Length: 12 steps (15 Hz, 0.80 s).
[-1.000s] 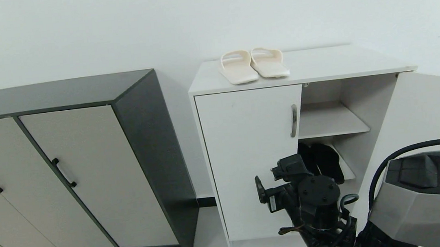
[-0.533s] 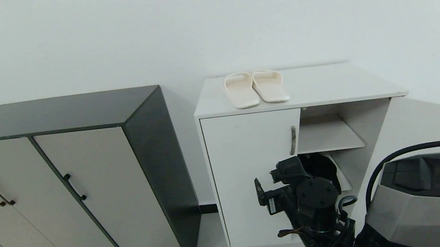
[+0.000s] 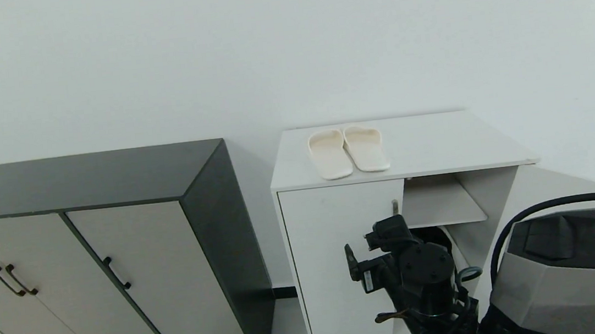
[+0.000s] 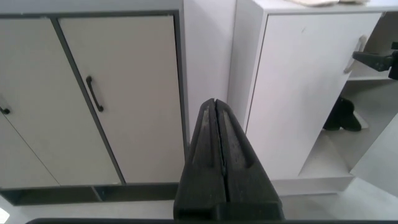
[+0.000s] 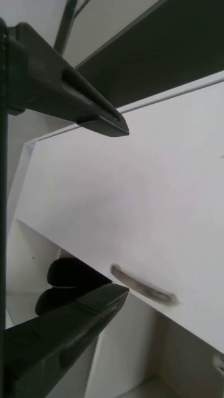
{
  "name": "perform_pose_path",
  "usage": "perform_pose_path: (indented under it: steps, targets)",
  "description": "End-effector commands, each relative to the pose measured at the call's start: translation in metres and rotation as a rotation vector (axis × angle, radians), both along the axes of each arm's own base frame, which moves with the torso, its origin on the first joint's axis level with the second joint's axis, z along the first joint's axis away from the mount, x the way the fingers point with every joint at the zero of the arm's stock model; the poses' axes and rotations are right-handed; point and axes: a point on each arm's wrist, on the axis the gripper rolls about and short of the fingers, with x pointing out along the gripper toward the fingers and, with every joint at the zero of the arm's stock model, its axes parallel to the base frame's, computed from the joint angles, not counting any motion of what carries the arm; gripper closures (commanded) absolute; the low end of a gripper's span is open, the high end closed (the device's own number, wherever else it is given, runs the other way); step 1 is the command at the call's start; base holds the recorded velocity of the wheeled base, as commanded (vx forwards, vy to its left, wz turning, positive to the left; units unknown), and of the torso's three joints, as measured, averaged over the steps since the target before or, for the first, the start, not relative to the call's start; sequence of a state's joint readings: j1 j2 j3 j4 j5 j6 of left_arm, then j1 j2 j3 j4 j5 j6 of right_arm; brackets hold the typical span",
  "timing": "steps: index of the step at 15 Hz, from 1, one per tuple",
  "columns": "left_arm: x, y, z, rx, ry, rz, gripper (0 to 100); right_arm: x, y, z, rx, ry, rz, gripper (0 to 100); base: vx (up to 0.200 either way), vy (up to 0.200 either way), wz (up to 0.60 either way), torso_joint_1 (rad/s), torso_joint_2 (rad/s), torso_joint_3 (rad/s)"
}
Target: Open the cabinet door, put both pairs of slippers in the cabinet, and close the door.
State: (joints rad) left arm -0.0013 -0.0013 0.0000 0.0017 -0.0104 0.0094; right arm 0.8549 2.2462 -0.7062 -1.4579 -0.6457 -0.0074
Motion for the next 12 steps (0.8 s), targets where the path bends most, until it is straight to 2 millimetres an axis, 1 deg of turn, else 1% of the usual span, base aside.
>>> perform_pose_path:
  steps: [1, 4, 6, 8, 9, 10, 11, 12]
  targets:
    - [0.000, 0.000, 0.000, 0.000, 0.001, -0.001, 100, 0.001, -0.001, -0.001, 0.002, -0.002, -0.004, 0, 0.000, 0.000, 0.00, 0.251, -0.58, -0.330]
    - [0.000, 0.000, 0.000, 0.000, 0.001, -0.001, 100, 0.003, -0.002, 0.000, 0.015, -0.006, 0.013, 0, 0.000, 0.000, 0.00, 0.264, -0.59, -0.334]
    - [0.000, 0.000, 0.000, 0.000, 0.001, -0.001, 100, 0.004, -0.002, -0.007, 0.013, -0.002, 0.037, 0, 0.000, 0.000, 0.00, 0.251, -0.56, -0.305]
    - [0.000, 0.000, 0.000, 0.000, 0.001, 0.001, 100, 0.012, -0.007, -0.011, -0.016, -0.016, 0.021, 0, 0.000, 0.000, 0.00, 0.202, -0.43, -0.229]
    - [0.000, 0.000, 0.000, 0.001, 0.001, -0.001, 100, 0.016, -0.008, -0.002, -0.023, -0.052, 0.025, 0, 0.000, 0.000, 0.00, 0.183, -0.39, -0.217]
    - [0.000, 0.000, 0.000, 0.003, 0.001, 0.001, 100, 0.022, -0.005, 0.016, -0.010, -0.080, 0.020, 0, 0.000, 0.000, 0.00, 0.183, -0.39, -0.207]
    - [0.000, 0.000, 0.000, 0.001, 0.001, 0.001, 100, 0.026, -0.003, 0.034, -0.031, -0.048, 0.020, 0, 0.000, 0.000, 0.00, 0.178, -0.38, -0.203]
    - [0.000, 0.000, 0.000, 0.009, 0.001, 0.001, 100, 0.025, -0.004, 0.058, -0.025, 0.004, 0.018, 0, 0.000, 0.000, 0.00, 0.124, -0.28, -0.129]
